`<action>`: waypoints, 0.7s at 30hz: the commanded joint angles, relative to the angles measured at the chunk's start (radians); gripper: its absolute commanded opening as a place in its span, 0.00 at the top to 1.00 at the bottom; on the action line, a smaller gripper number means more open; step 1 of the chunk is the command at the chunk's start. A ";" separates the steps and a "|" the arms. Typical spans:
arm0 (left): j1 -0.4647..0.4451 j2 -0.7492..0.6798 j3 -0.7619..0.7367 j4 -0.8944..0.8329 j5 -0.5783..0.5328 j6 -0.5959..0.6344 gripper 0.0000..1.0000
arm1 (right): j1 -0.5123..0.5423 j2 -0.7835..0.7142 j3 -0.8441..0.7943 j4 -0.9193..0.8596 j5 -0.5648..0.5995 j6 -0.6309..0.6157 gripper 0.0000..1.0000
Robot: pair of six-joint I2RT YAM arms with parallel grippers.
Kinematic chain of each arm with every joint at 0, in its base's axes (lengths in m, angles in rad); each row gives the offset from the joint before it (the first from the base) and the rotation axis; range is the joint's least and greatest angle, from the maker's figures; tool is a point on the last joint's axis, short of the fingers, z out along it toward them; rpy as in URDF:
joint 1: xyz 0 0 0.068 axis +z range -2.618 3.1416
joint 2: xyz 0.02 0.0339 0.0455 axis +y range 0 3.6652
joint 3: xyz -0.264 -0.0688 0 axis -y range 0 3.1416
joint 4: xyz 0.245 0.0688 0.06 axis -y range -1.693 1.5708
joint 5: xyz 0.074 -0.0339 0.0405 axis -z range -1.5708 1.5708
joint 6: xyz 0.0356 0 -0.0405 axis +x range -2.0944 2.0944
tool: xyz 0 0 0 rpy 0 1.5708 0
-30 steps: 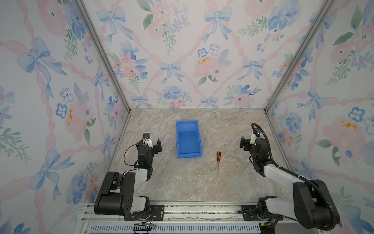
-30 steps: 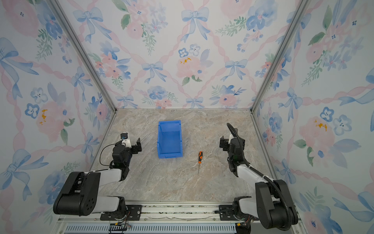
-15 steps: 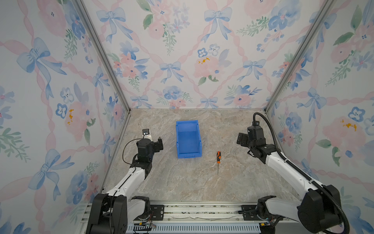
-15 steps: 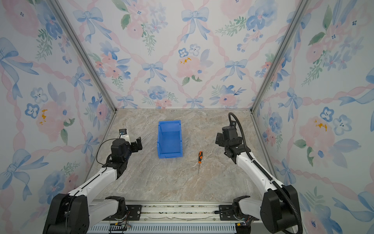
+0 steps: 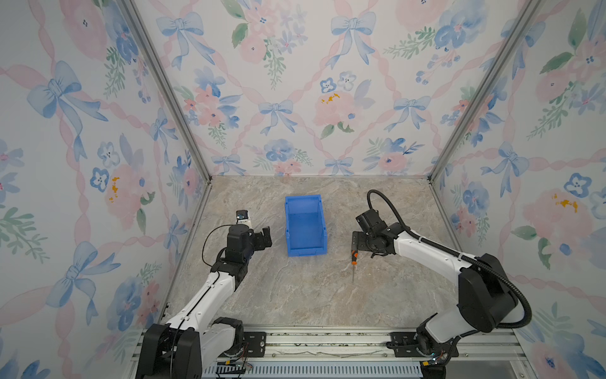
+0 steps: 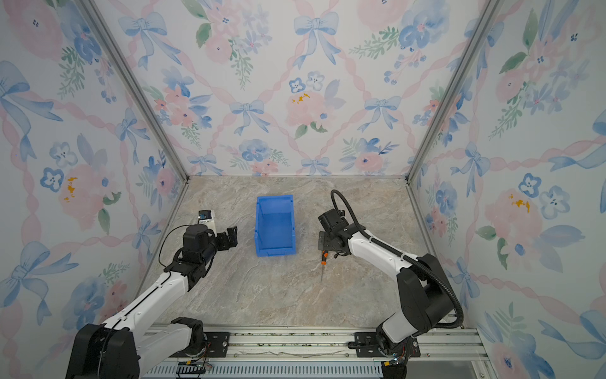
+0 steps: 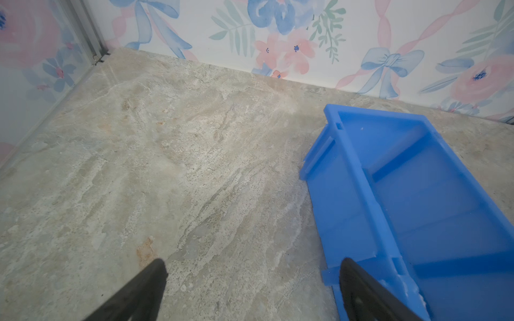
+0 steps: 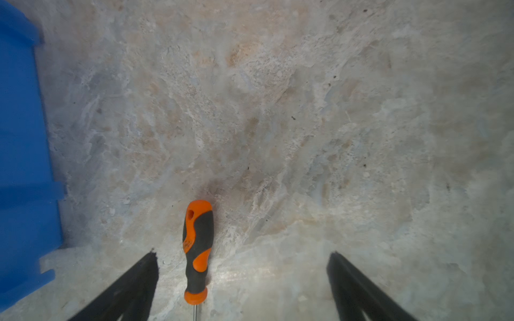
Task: Put the screwdriver in the bin
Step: 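Reach the right gripper down over the orange-handled screwdriver while the left arm shifts slightly, then close the right gripper on the screwdriver's orange handle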
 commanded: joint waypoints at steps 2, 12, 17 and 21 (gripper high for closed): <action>-0.004 -0.005 0.022 -0.035 0.004 -0.002 0.02 | 0.020 0.055 0.025 -0.019 -0.026 0.060 0.02; -0.006 -0.004 0.022 -0.032 0.001 0.001 0.02 | 0.048 0.171 0.039 0.029 -0.040 0.091 0.06; -0.006 0.010 0.024 -0.026 0.015 0.004 0.03 | 0.055 0.203 0.057 0.028 -0.041 0.088 0.14; -0.006 0.017 0.025 -0.020 0.021 0.011 0.03 | 0.061 0.216 0.051 0.033 -0.039 0.091 0.22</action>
